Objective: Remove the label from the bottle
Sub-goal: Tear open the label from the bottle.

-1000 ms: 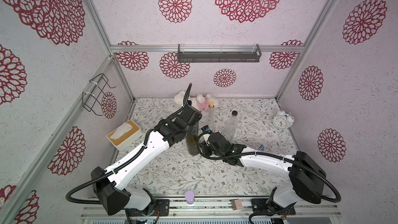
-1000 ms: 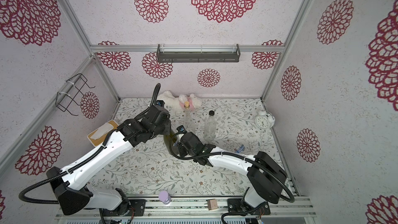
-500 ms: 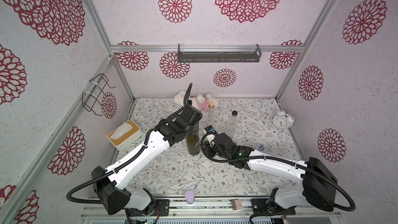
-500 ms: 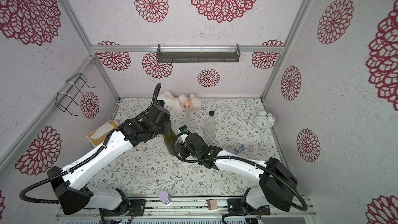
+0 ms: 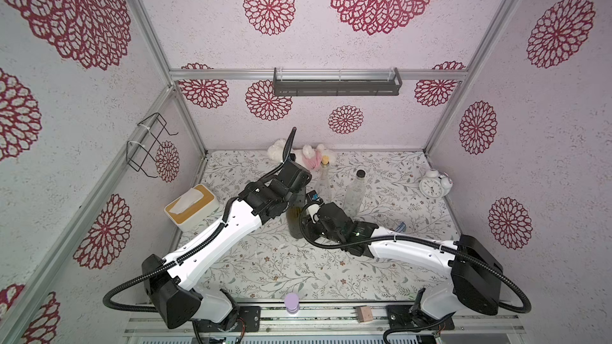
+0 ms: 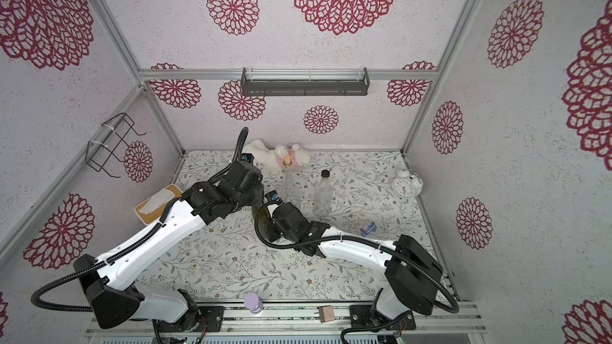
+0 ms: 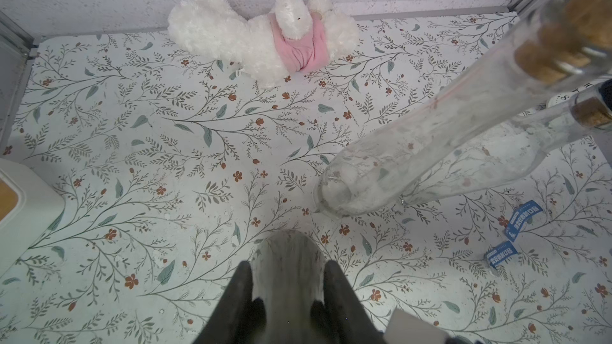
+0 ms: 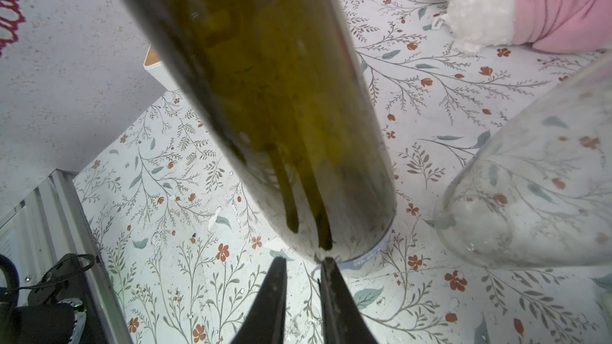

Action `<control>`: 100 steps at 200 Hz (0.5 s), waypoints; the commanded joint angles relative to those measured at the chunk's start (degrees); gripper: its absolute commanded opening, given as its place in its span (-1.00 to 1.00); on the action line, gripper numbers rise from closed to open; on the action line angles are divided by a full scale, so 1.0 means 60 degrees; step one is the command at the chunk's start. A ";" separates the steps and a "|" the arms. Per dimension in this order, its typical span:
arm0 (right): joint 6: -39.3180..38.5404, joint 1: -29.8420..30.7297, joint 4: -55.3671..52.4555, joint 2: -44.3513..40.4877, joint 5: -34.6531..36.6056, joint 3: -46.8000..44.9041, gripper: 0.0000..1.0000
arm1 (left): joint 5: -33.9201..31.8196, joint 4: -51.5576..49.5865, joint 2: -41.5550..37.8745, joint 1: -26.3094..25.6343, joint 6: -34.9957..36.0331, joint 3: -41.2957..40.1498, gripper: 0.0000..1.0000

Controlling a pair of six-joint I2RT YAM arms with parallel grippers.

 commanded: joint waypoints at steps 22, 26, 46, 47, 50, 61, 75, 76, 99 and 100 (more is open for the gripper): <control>0.0570 0.0146 -0.0103 0.0248 0.0593 0.0489 -0.58 | 0.0062 -0.0740 0.0101 -0.0047 -0.0174 -0.0071 -0.73; 0.0590 0.0159 -0.0121 0.0275 0.0621 0.0513 -0.58 | 0.0062 -0.0735 0.0095 -0.0045 -0.0181 -0.0084 -0.73; 0.0741 0.0175 -0.0281 0.0417 0.0698 0.0644 -0.58 | 0.0076 -0.0742 0.0051 -0.0047 -0.0184 -0.0132 -0.73; 0.0748 0.0175 -0.0291 0.0422 0.0699 0.0648 -0.59 | 0.0077 -0.0739 0.0046 -0.0047 -0.0179 -0.0130 -0.73; 0.0767 0.0175 -0.0311 0.0444 0.0711 0.0672 -0.58 | 0.0084 -0.0745 0.0038 -0.0047 -0.0183 -0.0136 -0.73; 0.0814 0.0194 -0.0353 0.0513 0.0715 0.0726 -0.59 | 0.0077 -0.0737 0.0005 -0.0047 -0.0176 -0.0165 -0.73; 0.0829 0.0190 -0.0291 0.0583 0.0684 0.0740 -0.59 | 0.0077 -0.0707 -0.0031 -0.0047 -0.0203 -0.0194 -0.73; 0.0836 0.0190 -0.0289 0.0593 0.0685 0.0740 -0.59 | 0.0077 -0.0699 -0.0031 -0.0047 -0.0196 -0.0198 -0.73; 0.0873 0.0191 -0.0266 0.0705 0.0730 0.0803 -0.59 | 0.0132 -0.0669 -0.0047 -0.0051 -0.0209 -0.0228 -0.73; 0.0873 0.0191 -0.0262 0.0719 0.0730 0.0801 -0.59 | 0.0134 -0.0665 -0.0047 -0.0049 -0.0213 -0.0230 -0.73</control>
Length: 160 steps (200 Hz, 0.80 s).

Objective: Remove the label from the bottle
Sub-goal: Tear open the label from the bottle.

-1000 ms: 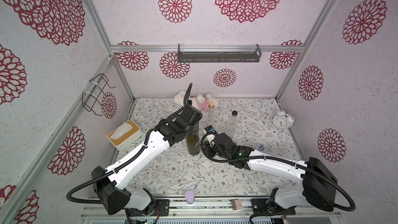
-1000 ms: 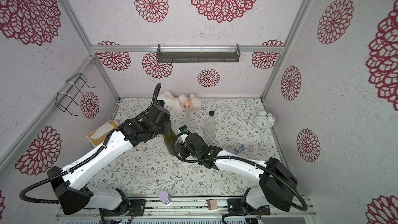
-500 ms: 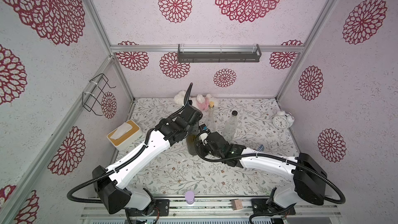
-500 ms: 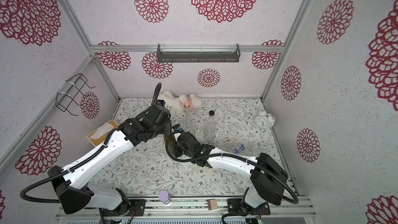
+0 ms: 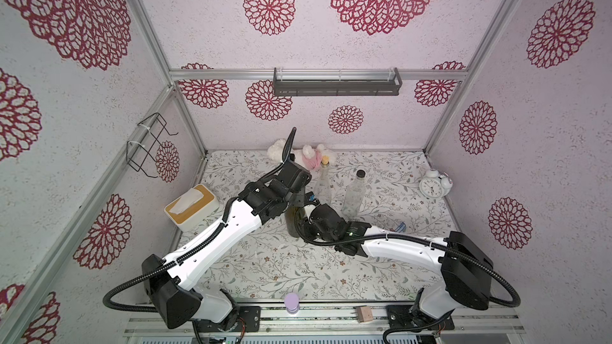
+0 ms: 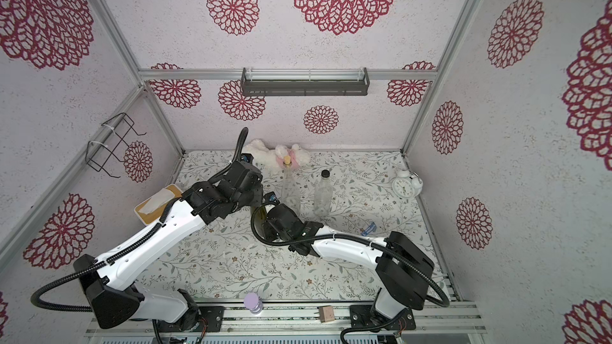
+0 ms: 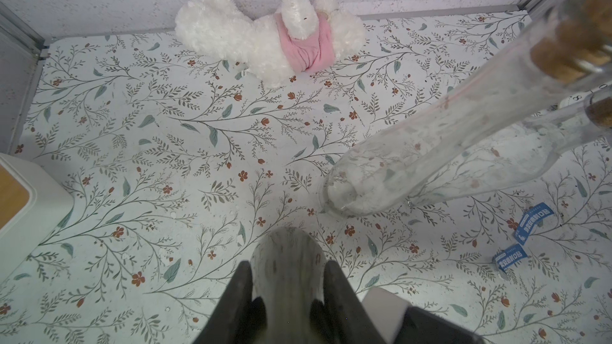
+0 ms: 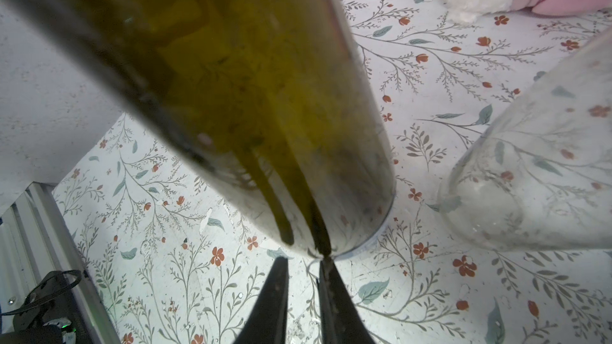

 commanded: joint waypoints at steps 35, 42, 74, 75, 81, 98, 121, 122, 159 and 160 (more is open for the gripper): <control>0.0312 0.0043 0.0351 0.0232 0.0376 0.0374 -0.62 | 0.0252 -0.0562 -0.0036 -0.0062 -0.0238 -0.0243 -0.73; 0.0312 0.0041 0.0391 0.0247 0.0389 0.0395 -0.63 | 0.0266 -0.0553 -0.0039 -0.0061 -0.0239 -0.0250 -0.73; 0.0312 0.0044 0.0366 0.0338 0.0573 0.0465 -0.69 | 0.0310 -0.0530 -0.0050 -0.0062 -0.0244 -0.0272 -0.74; 0.0312 0.0043 0.0368 0.0345 0.0585 0.0463 -0.69 | 0.0311 -0.0538 -0.0050 -0.0062 -0.0247 -0.0272 -0.74; 0.0307 0.0041 0.0384 0.0353 0.0596 0.0447 -0.71 | 0.0298 -0.0535 -0.0056 -0.0062 -0.0247 -0.0272 -0.74; 0.0281 0.0041 0.0421 0.0368 0.0665 0.0418 -0.82 | 0.0282 -0.0559 -0.0079 -0.0061 -0.0239 -0.0285 -0.74; 0.0268 0.0046 0.0494 0.0298 0.0728 0.0323 -0.93 | 0.0223 -0.0607 -0.0089 -0.0058 -0.0216 -0.0265 -0.74; 0.0268 0.0036 0.0498 0.0296 0.0728 0.0319 -0.94 | 0.0216 -0.0620 -0.0091 -0.0067 -0.0219 -0.0261 -0.74; 0.0280 -0.0056 0.0703 -0.0015 0.0521 -0.0071 -1.00 | 0.0128 -0.0736 -0.0022 -0.0047 -0.0163 -0.0171 -0.74; 0.0289 -0.0059 0.0713 -0.0029 0.0507 -0.0091 -1.00 | 0.0124 -0.0743 -0.0029 -0.0047 -0.0163 -0.0170 -0.74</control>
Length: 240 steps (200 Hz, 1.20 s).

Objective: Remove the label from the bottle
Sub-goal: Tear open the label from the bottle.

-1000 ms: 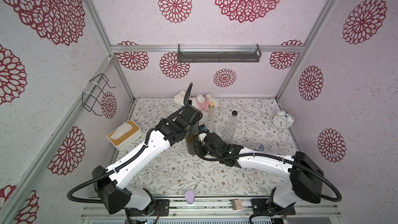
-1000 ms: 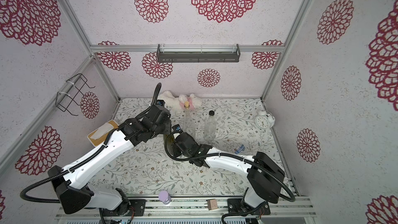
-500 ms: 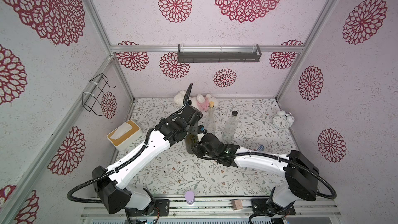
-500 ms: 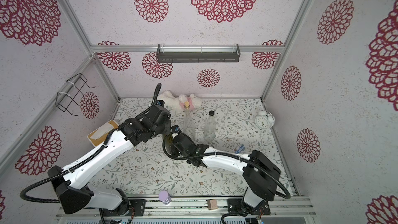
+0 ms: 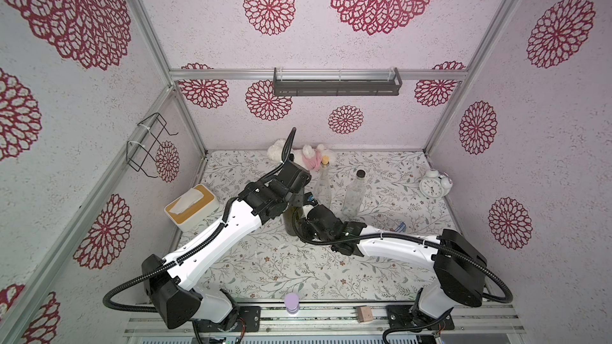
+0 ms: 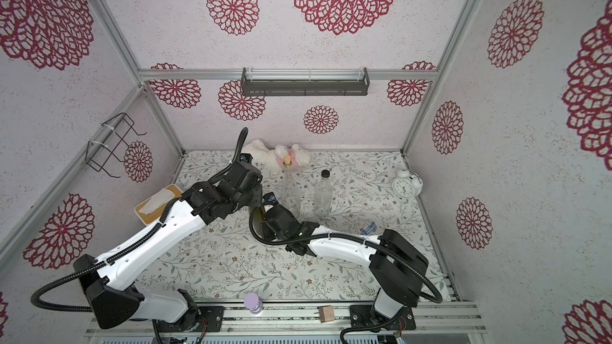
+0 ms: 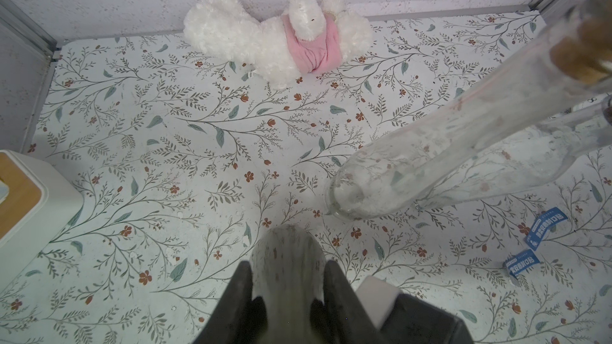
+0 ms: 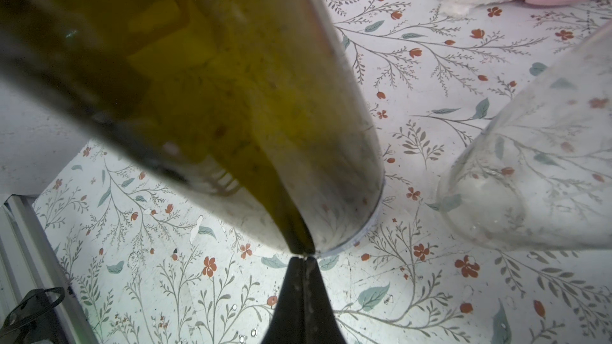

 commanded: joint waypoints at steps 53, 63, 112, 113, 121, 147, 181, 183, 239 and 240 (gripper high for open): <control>0.0265 -0.0599 0.1454 -0.1068 -0.0691 -0.1426 -1.00 | 0.0248 -0.0785 0.0059 0.0004 -0.0075 -0.0036 -0.74; 0.0353 -0.0704 0.1660 -0.1180 -0.0878 -0.1646 -1.00 | 0.0244 -0.0786 0.0060 0.0019 -0.0064 -0.0034 -0.74; 0.0376 -0.1044 0.2238 -0.1488 -0.1446 -0.2214 -1.00 | 0.0241 -0.0809 0.0095 0.0032 -0.0039 -0.0016 -0.74; 0.0375 -0.1047 0.2240 -0.1493 -0.1459 -0.2224 -1.00 | 0.0243 -0.0803 0.0099 0.0040 -0.0044 -0.0010 -0.74; 0.0363 -0.1097 0.2304 -0.1522 -0.1572 -0.2282 -1.00 | 0.0244 -0.0818 0.0095 0.0043 -0.0027 0.0006 -0.74; 0.0270 -0.1277 0.2417 -0.1547 -0.2072 -0.2347 -1.00 | 0.0286 -0.0823 0.0114 0.0057 0.0033 0.0043 -0.74; 0.0172 -0.1634 0.2583 -0.1436 -0.2813 -0.2456 -1.00 | 0.0495 -0.0817 0.0093 0.0048 0.0270 0.0025 -0.77; 0.0170 -0.1650 0.2591 -0.1428 -0.2832 -0.2465 -1.00 | 0.0512 -0.0821 0.0090 0.0056 0.0298 0.0036 -0.79; -0.0093 -0.2082 0.2397 -0.1396 -0.3324 -0.2514 -1.00 | 0.0929 -0.1115 0.0146 -0.0056 0.0525 0.0192 -0.88; -0.0101 -0.2086 0.2407 -0.1396 -0.3343 -0.2520 -1.00 | 0.0931 -0.1125 0.0140 -0.0055 0.0538 0.0189 -0.88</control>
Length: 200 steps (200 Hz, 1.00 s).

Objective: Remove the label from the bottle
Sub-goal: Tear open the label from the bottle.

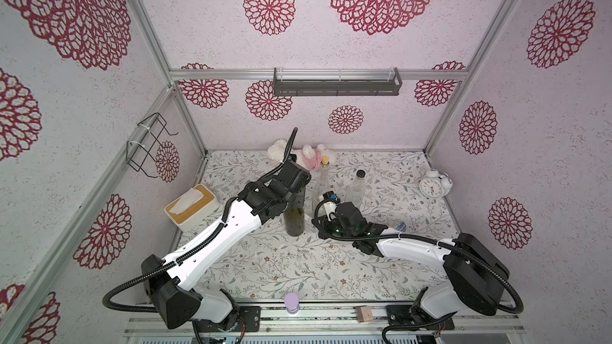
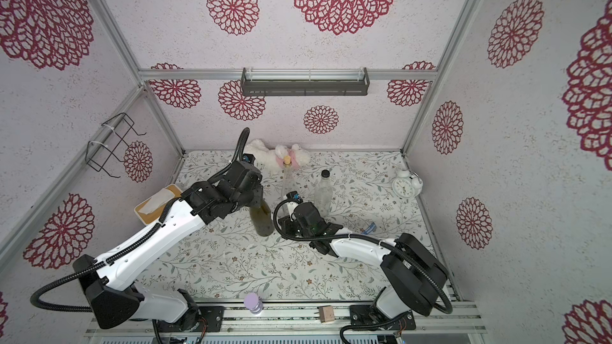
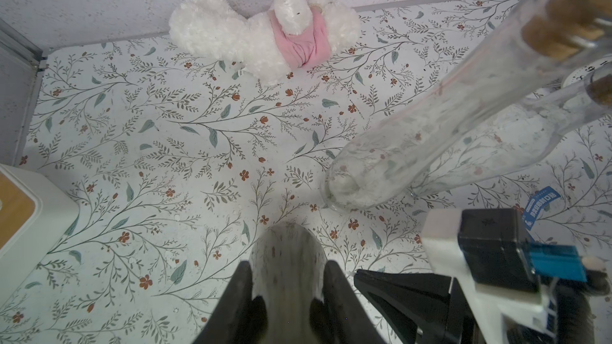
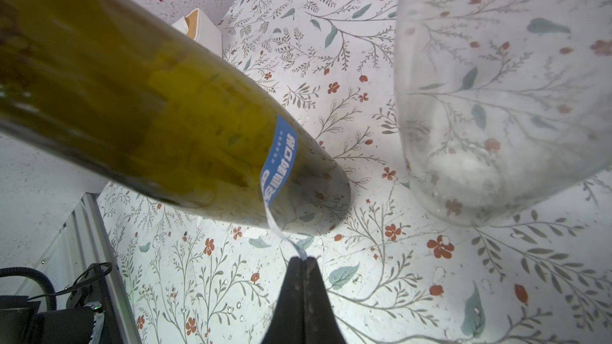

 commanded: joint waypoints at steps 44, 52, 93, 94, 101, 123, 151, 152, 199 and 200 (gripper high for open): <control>-0.0355 -0.0416 0.0119 -0.0022 -0.0901 0.0098 -1.00 | 0.0927 -0.1069 0.0080 -0.0080 -0.0010 0.0174 -0.88; -0.0367 -0.0443 0.0098 -0.0004 -0.0926 0.0114 -1.00 | 0.1040 -0.0985 0.0033 -0.0094 -0.0017 0.0139 -0.88; -0.0397 -0.0554 0.0043 0.0101 -0.1072 0.0205 -1.00 | 0.1142 -0.1049 0.0020 -0.0123 0.0059 0.0174 -0.88; -0.0397 -0.0555 0.0028 0.0108 -0.1072 0.0210 -1.00 | 0.1155 -0.1056 0.0016 -0.0123 0.0056 0.0175 -0.88; -0.0403 -0.0581 -0.0023 0.0125 -0.1073 0.0239 -1.00 | 0.1232 -0.1026 0.0001 -0.0122 0.0042 0.0175 -0.88; -0.0329 -0.0671 -0.0408 0.0193 -0.0798 0.0407 -1.00 | 0.1253 -0.0973 -0.0064 -0.0137 0.0048 0.0146 -0.88; -0.0278 -0.0716 -0.0854 0.0300 -0.0369 0.0644 -1.00 | 0.1251 -0.1007 -0.0138 -0.0136 0.0034 0.0072 -0.88; -0.0279 -0.0716 -0.0867 0.0310 -0.0362 0.0656 -1.00 | 0.1254 -0.1005 -0.0136 -0.0137 0.0036 0.0072 -0.88; -0.0109 -0.0804 -0.1130 0.0710 -0.0135 0.1069 -1.00 | 0.1284 -0.0950 -0.0232 -0.0173 0.0032 -0.0042 -0.89; -0.0099 -0.0811 -0.1130 0.0712 -0.0135 0.1081 -1.00 | 0.1285 -0.0948 -0.0234 -0.0178 0.0042 -0.0043 -0.89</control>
